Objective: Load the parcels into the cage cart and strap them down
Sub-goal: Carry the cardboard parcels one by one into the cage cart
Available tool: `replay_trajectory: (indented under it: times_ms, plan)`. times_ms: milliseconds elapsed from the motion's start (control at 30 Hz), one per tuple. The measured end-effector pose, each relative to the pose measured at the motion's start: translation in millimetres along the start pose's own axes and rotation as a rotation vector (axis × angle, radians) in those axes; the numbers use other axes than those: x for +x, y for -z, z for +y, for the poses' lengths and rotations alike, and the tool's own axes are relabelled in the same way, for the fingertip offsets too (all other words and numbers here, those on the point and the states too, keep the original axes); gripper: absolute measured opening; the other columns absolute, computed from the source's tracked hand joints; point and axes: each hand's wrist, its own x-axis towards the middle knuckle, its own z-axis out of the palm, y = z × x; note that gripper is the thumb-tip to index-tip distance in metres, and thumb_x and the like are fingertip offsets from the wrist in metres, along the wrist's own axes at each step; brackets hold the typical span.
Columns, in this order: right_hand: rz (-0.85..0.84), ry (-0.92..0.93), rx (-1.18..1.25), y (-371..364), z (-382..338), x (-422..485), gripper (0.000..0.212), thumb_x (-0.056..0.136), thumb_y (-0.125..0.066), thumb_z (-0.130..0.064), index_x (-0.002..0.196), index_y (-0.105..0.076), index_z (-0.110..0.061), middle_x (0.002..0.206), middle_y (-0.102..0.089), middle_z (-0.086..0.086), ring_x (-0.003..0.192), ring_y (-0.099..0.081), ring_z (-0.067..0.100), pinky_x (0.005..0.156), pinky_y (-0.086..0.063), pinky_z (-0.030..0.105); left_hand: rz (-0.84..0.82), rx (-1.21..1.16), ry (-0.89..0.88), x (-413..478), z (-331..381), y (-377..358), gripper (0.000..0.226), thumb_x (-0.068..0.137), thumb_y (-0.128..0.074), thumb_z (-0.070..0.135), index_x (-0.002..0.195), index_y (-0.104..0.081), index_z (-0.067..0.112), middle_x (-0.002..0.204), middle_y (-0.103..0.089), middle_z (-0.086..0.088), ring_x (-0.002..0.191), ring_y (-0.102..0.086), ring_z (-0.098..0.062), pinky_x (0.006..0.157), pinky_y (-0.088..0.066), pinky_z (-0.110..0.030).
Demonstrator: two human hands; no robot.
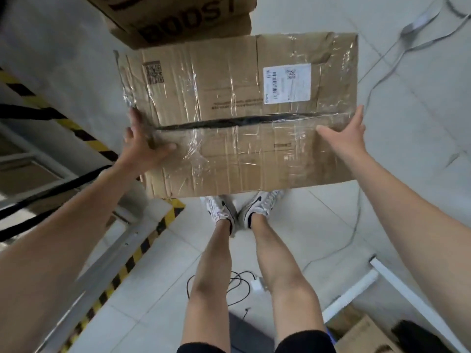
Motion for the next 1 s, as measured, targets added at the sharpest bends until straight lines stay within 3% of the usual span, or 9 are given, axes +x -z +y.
replay_trajectory:
  times_ms: [100,200,267,333,433,500,633,833,1000]
  plan:
    - [-0.031,0.004,0.06,2,10,-1,0.121,0.063,-0.074,-0.064,0.158,-0.005,-0.037,0.165,-0.026,-0.004,0.147,-0.033,0.019,0.118,-0.029,0.038,0.02,-0.144,-0.053,-5,-8,-7,0.136,0.068,-0.089,0.044,0.153,0.017,0.045,0.163,-0.023,-0.01,0.146,-0.03,-0.034,0.115,-0.034,-0.058]
    - [-0.065,0.001,0.111,10,16,-18,0.113,0.065,-0.077,-0.057,0.156,-0.015,-0.032,0.157,-0.04,-0.005,0.14,-0.044,0.019,0.116,-0.037,0.043,0.07,-0.247,0.06,-29,-5,-9,0.142,0.061,-0.089,0.048,0.15,0.022,0.048,0.163,-0.028,-0.011,0.141,-0.039,-0.036,0.109,-0.038,-0.052]
    - [-0.072,-0.007,0.132,23,13,-36,0.107,0.067,-0.077,-0.052,0.155,-0.02,-0.031,0.153,-0.045,-0.005,0.135,-0.048,0.02,0.113,-0.041,0.045,0.088,-0.313,0.12,-48,0,-4,0.143,0.062,-0.09,0.043,0.152,0.021,0.043,0.164,-0.024,-0.013,0.143,-0.035,-0.037,0.11,-0.034,-0.054]
    - [-0.079,-0.014,0.15,41,8,-58,0.102,0.067,-0.075,-0.05,0.154,-0.024,-0.032,0.149,-0.049,-0.007,0.132,-0.052,0.02,0.11,-0.043,0.044,0.074,-0.345,0.156,-73,8,9,0.14,0.062,-0.091,0.042,0.156,0.013,0.038,0.163,-0.026,-0.011,0.142,-0.036,-0.037,0.111,-0.033,-0.055]
    - [-0.077,0.015,0.148,78,-3,-100,0.091,0.068,-0.074,-0.047,0.148,-0.031,-0.035,0.139,-0.053,-0.011,0.125,-0.056,0.02,0.103,-0.046,0.039,0.081,-0.324,0.159,-129,24,35,0.129,0.055,-0.088,0.052,0.157,-0.012,0.03,0.155,-0.04,-0.009,0.136,-0.044,-0.035,0.106,-0.04,-0.05]
    - [-0.087,0.043,0.144,105,-16,-134,0.09,0.07,-0.074,-0.047,0.148,-0.031,-0.035,0.139,-0.053,-0.011,0.126,-0.055,0.02,0.104,-0.046,0.041,0.119,-0.33,0.159,-173,39,58,0.124,0.056,-0.088,0.053,0.155,-0.019,0.028,0.153,-0.043,-0.009,0.135,-0.046,-0.035,0.108,-0.042,-0.053]
    - [-0.146,0.1,0.095,163,-50,-203,0.107,0.069,-0.073,-0.056,0.157,-0.016,-0.034,0.16,-0.035,-0.005,0.143,-0.039,0.025,0.115,-0.035,0.051,0.215,-0.371,0.144,-264,70,108,0.116,0.063,-0.091,0.044,0.155,-0.021,0.028,0.152,-0.044,-0.01,0.133,-0.048,-0.034,0.111,-0.04,-0.056]
    - [-0.192,0.294,0.063,227,-112,-285,0.108,0.073,-0.073,-0.059,0.159,-0.012,-0.033,0.163,-0.03,-0.001,0.146,-0.036,0.027,0.117,-0.031,0.055,0.466,-0.454,0.11,-400,86,159,0.114,0.065,-0.089,0.046,0.156,-0.023,0.029,0.155,-0.042,-0.005,0.138,-0.043,-0.03,0.115,-0.034,-0.054]
    - [-0.255,0.471,-0.026,231,-168,-358,0.111,0.07,-0.068,-0.07,0.158,-0.013,-0.029,0.16,-0.036,0.003,0.142,-0.04,0.032,0.115,-0.031,0.058,0.715,-0.563,0.171,-516,59,188,0.113,0.067,-0.088,0.047,0.158,-0.021,0.032,0.158,-0.039,-0.001,0.14,-0.042,-0.028,0.115,-0.034,-0.053]
